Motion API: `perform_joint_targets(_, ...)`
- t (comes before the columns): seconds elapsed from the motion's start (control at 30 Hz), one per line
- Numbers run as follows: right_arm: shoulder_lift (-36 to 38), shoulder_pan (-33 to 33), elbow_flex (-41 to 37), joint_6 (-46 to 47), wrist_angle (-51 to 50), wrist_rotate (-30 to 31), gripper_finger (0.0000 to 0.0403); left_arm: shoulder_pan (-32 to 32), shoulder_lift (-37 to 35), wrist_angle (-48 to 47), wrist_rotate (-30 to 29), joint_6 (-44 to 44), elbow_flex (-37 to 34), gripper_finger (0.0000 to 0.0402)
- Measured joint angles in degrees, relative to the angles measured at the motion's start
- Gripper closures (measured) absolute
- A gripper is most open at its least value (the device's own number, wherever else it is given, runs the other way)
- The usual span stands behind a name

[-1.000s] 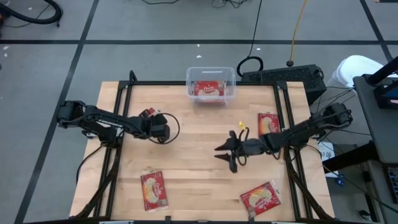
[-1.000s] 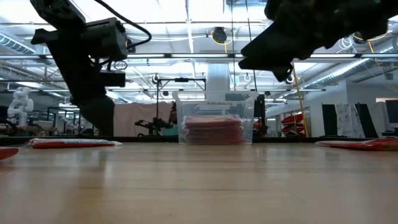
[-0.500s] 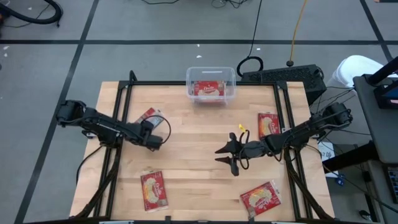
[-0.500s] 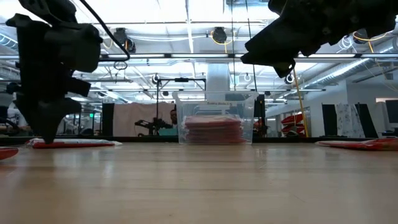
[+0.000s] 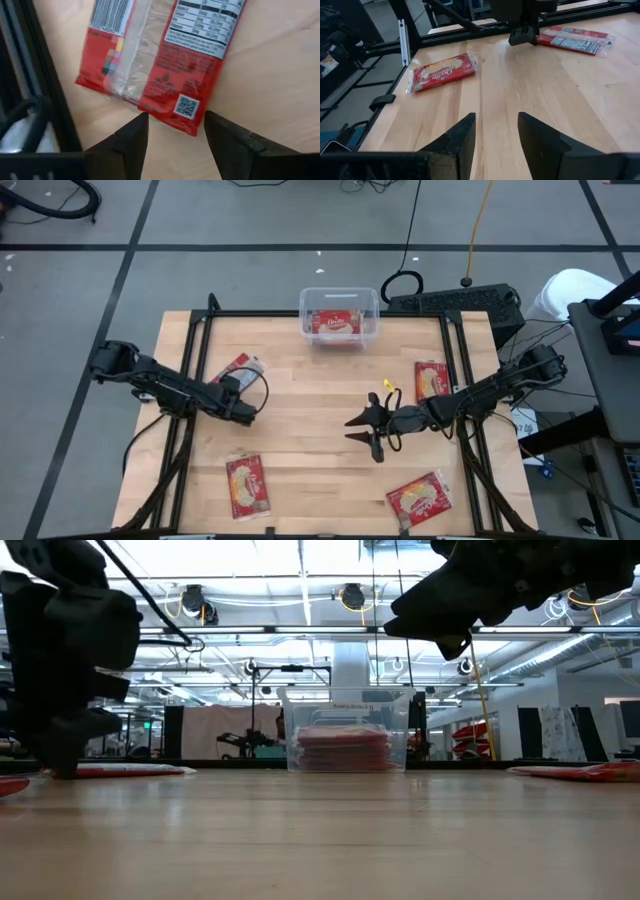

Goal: Sort popcorn bags into baskets
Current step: Put the popcorn bags into the transparent bin

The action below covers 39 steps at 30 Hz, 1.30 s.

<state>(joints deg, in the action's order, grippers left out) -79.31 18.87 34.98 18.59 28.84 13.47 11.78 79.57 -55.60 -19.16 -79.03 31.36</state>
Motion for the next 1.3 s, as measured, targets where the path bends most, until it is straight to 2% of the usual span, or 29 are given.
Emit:
perform_joint_targets(0.2,0.0,0.0,0.0,-0.7,-0.1,0.0,0.0261,0.0,-0.2,4.2,-1.0,0.5,-2.3,0.0223)
perform_joint_targets(0.33,0.0,0.0,0.0,-0.9,-0.4,0.0,0.0261,0.0,-0.2,4.8,-0.8,1.6,-2.4,0.025)
perform_joint_targets(0.43,0.0,0.0,0.0,-1.3,-0.3,0.0,0.0261,0.0,-0.1,5.2,-0.7,4.1,-2.4,0.0293)
perform_joint_targets(0.57,0.0,0.0,0.0,-1.7,-0.3,0.0,0.0261,0.0,-0.1,6.0,-0.3,7.8,-2.4,0.0379)
perform_joint_targets(0.6,0.0,0.0,0.0,-1.7,-0.1,0.1,0.0261,0.0,-0.1,5.9,-0.4,8.3,-2.4,0.0389)
perform_joint_targets(0.83,0.0,0.0,0.0,-3.4,2.5,0.8,0.0261,0.0,0.4,4.1,-1.8,13.7,0.4,0.0397)
perform_joint_targets(0.9,0.0,0.0,0.1,-4.9,3.1,3.0,0.0261,0.4,0.3,4.1,-4.8,15.5,2.7,0.0397)
perform_joint_targets(1.0,-0.1,0.0,0.1,-7.2,1.8,7.0,0.0261,0.9,0.3,4.8,-6.2,18.1,6.0,0.0398)
perform_joint_targets(1.1,-2.0,0.0,0.1,-7.8,1.7,9.1,0.0261,1.9,0.3,5.1,-6.6,21.2,9.1,0.0399)
perform_joint_targets(1.3,-8.2,-1.7,0.5,-9.7,6.1,9.0,0.0261,5.8,0.2,6.3,-6.8,26.8,14.7,0.04)
